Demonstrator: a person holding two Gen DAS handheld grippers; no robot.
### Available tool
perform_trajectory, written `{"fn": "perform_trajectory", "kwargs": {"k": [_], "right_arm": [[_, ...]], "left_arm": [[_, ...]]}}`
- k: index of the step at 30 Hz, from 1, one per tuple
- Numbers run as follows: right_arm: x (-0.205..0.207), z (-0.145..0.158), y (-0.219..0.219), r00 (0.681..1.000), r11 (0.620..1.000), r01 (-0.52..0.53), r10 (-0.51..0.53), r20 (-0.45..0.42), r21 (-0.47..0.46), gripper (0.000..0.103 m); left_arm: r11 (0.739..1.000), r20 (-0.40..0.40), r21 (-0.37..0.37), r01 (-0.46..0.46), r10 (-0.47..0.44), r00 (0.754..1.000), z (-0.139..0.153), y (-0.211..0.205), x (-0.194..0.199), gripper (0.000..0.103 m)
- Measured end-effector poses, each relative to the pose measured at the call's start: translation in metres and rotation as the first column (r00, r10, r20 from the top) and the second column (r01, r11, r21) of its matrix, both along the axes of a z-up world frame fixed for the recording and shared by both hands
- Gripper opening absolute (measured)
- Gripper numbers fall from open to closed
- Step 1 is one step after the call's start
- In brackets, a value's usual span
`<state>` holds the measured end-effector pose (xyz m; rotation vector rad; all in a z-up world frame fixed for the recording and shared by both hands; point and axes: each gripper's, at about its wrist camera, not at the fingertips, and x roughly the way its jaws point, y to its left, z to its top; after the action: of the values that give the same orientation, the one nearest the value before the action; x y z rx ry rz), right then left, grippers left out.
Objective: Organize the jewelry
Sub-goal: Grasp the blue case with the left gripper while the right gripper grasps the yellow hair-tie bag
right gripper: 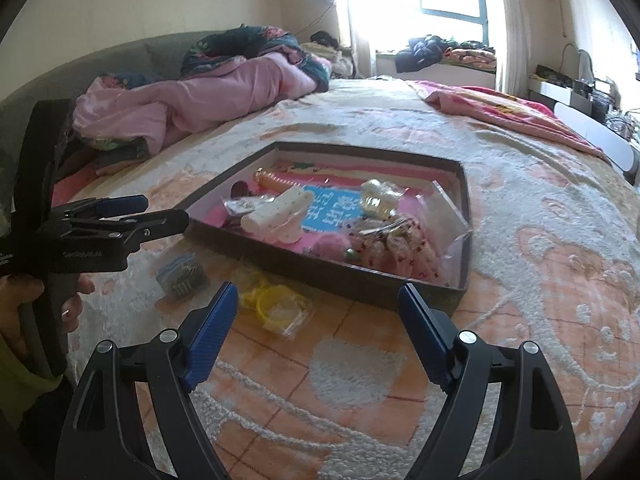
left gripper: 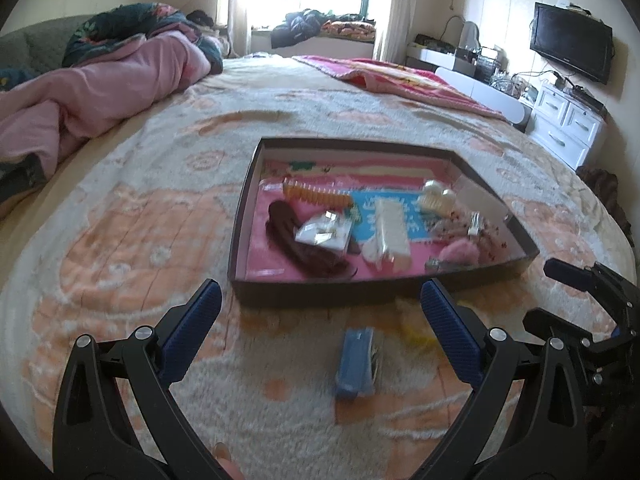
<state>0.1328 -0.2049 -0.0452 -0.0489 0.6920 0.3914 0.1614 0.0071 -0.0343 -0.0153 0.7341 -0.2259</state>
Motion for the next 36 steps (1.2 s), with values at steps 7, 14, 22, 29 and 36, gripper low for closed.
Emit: {"fn": "perform_trajectory", "kwargs": {"k": [7,14,22,29,36], "right_arm": [[0.011,-0.019,0.015,0.997,0.996,-0.065,0.062,-0.054,-0.06,0.079],[0.028,-0.033,0.023,0.987,0.99,-0.114,0.104,-0.119,-0.08,0.079],[0.041,-0.04,0.04,0.977,0.981,-0.165,0.149,-0.15,-0.101,0.067],[0.035,-0.039,0.049,0.972,0.973,-0.206,0.191,-0.139,-0.1,0.041],[0.02,-0.024,0.03,0.977,0.985,-0.173,0.171,-0.128,-0.005,0.04]], "left_arm": [[1.0,-0.084,-0.014,0.025,-0.027,0.996,-0.02,0.0,-0.004,0.079],[0.997,-0.164,-0.031,0.071,-0.075,0.984,-0.042,-0.003,0.0,0.038],[0.995,-0.15,-0.022,0.093,-0.095,0.984,-0.034,-0.007,-0.002,0.018],[0.996,-0.113,-0.048,0.076,-0.081,0.99,-0.022,0.0,-0.002,0.018],[0.995,-0.08,-0.066,0.07,-0.075,0.994,-0.01,0.001,-0.004,0.018]]}}
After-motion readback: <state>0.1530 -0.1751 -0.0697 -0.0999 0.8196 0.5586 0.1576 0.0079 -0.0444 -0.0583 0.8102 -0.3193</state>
